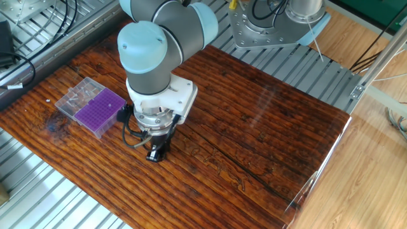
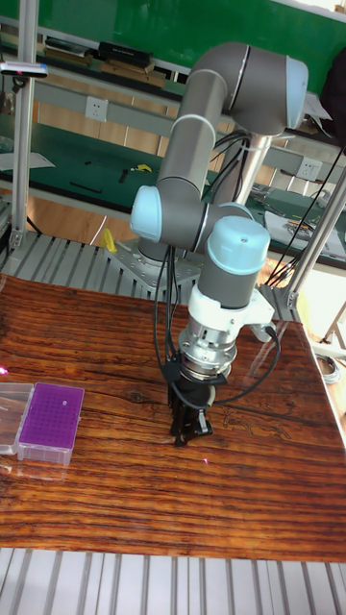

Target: Insert a small pipette tip into the holder for small pipette tips

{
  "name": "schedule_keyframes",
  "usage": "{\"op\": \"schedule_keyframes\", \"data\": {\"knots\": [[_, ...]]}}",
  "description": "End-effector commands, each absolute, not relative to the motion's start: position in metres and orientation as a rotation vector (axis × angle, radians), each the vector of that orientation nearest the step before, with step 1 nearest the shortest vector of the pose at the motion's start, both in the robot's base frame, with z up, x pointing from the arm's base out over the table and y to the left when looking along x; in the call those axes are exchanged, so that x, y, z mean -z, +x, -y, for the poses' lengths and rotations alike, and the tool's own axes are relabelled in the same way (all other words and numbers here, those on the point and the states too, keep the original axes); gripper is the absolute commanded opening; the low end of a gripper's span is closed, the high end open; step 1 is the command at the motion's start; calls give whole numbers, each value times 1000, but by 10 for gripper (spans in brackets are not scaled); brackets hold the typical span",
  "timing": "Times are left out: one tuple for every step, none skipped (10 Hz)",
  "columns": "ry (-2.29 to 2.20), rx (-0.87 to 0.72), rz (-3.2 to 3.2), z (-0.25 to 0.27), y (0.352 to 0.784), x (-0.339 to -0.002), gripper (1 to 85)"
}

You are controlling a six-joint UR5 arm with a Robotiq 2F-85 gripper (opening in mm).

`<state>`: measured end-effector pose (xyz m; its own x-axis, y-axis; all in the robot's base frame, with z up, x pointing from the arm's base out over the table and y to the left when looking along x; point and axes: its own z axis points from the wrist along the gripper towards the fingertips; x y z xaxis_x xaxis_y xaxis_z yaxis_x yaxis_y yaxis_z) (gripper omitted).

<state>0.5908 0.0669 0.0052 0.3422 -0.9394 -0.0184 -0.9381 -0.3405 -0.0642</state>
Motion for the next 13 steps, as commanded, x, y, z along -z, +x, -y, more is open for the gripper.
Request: {"op": "schedule_keyframes", "data": {"knots": [[-2497, 27, -1783, -67, 588, -2, 270], [-2501, 10, -1780, -69, 585, -2, 270], [-2501, 0, -1777, -70, 582, -2, 270], [-2502, -7, -1772, -71, 581, -3, 270], [-2498, -8, -1769, -73, 582, -3, 267], [-2493, -4, -1772, -74, 582, -3, 260], [-2489, 3, -1775, -73, 583, -2, 250], [-2489, 13, -1778, -72, 584, -2, 243], [-2486, 15, -1776, -73, 585, -2, 243], [-2480, 15, -1775, -74, 586, -2, 243], [-2478, 16, -1777, -74, 586, -2, 243], [-2477, 21, -1781, -73, 587, -2, 243], [-2480, 25, -1783, -72, 587, -2, 240]]}}
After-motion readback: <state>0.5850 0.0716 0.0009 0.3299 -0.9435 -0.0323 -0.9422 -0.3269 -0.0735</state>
